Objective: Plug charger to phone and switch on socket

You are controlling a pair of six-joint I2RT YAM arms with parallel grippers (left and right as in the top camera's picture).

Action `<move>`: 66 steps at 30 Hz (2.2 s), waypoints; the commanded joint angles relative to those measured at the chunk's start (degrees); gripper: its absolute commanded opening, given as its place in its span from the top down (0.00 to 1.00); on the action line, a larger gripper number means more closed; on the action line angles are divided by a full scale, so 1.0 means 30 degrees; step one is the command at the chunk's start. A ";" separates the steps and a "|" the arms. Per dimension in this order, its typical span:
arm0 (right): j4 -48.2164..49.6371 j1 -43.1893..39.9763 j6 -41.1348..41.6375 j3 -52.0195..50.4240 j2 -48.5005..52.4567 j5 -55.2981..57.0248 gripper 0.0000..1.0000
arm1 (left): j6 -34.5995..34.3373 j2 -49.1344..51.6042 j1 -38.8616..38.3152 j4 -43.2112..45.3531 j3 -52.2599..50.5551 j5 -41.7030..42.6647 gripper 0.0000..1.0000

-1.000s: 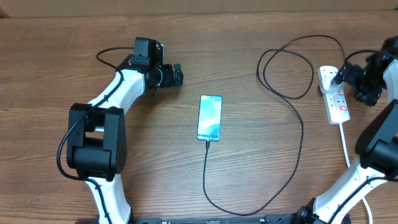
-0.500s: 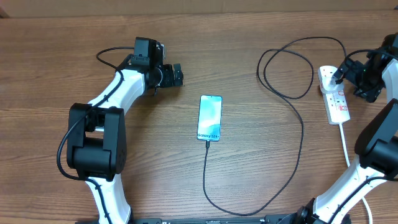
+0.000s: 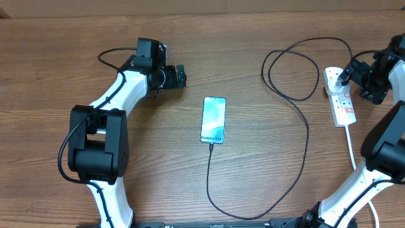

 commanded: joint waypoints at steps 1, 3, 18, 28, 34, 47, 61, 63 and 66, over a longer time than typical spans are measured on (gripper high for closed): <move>0.0189 -0.0015 0.0197 0.0342 0.0131 0.0233 0.00 | 0.0095 -0.0605 -0.0160 0.0015 0.0095 -0.0175 0.00; 0.0189 -0.0015 0.0197 0.0342 0.0131 0.0226 0.00 | 0.0087 -0.0962 -0.0248 -0.0044 0.0095 -0.0182 0.00; 0.0189 -0.0015 0.0197 0.0342 0.0131 0.0233 0.00 | 0.0087 -0.6703 -0.2623 -0.0109 0.0095 -0.0175 0.00; 0.0189 -0.0015 0.0197 0.0342 0.0131 0.0233 0.00 | 0.0102 -0.9107 -0.3628 0.0189 0.0095 -0.0743 0.00; 0.0189 -0.0015 0.0197 0.0342 0.0131 0.0233 0.00 | 0.0095 -1.0207 -0.3614 0.0809 0.0044 -0.2055 0.00; 0.0189 -0.0015 0.0197 0.0342 0.0131 0.0233 0.00 | 0.0073 -1.0404 -0.3577 0.1042 -0.5493 -0.4466 0.00; 0.0189 -0.0015 0.0197 0.0342 0.0131 0.0233 0.00 | -0.0051 -1.1438 -0.2827 0.8786 -1.3806 -0.4459 0.00; 0.0182 -0.0015 0.0197 0.0342 0.0131 0.0226 0.00 | -0.0058 -1.1846 -0.2696 1.0681 -1.5220 -0.4452 0.01; 0.0189 -0.0015 0.0197 0.0342 0.0131 0.0233 0.00 | -0.0058 -1.2611 -0.2426 1.2568 -1.7267 -0.4102 0.00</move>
